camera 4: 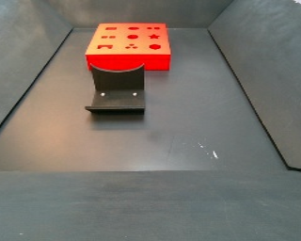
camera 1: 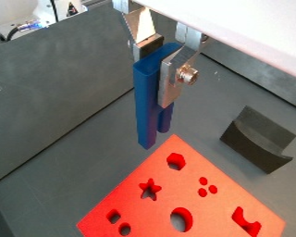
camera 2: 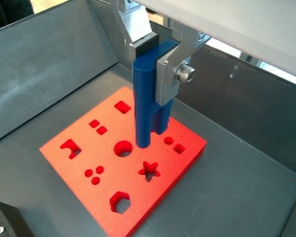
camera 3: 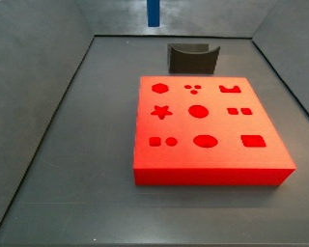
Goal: Insert the square-circle object.
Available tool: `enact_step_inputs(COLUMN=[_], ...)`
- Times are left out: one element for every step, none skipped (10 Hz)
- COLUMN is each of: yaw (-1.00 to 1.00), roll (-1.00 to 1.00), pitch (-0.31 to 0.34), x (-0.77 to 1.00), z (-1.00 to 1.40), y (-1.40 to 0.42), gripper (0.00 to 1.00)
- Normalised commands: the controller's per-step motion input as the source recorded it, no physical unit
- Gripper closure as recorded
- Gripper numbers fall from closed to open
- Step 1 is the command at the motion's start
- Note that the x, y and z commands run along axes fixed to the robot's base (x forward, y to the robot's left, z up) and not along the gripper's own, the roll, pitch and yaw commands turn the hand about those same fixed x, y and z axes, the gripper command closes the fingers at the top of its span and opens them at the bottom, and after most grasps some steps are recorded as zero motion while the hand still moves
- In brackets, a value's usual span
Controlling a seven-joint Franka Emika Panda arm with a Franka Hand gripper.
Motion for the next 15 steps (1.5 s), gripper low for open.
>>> enact_step_inputs(yaw=[-0.03,-0.17,-0.21,-0.12,0.00,-0.07,-0.12,-0.17,-0.22,-0.37,-0.71,-0.83,-0.93,-0.96,-0.99], roll=[-0.02,-0.27,-0.27,-0.18,-0.07,0.00,0.04,0.28,0.31,0.27,0.07,0.01,0.00,0.00,0.01], pitch=[-0.061,-0.209,-0.219,-0.239,-0.244,-0.124,-0.039,0.026,0.066,0.084,0.057,0.023,0.000,0.000,0.011], x=[0.19,0.18,0.24,0.22,0.21,0.25,0.35,0.28,0.23,0.18,0.10,0.07,0.05,0.00,0.00], z=[-0.15,-0.48,-0.50,-0.59,-0.73,-0.70,-0.50,-0.32,-0.33,-0.30,-0.16,-0.13,-0.17,-0.25,-0.27], y=[-0.04,0.00,-0.07,-0.26,-0.37,-0.53,-0.72,-0.73,-0.67,-0.51,-0.30,-0.24,-0.18,-0.14,-0.11], gripper=[1.00,1.00,1.00,1.00,1.00,1.00,1.00,1.00,1.00,1.00,1.00,1.00,1.00,1.00,1.00])
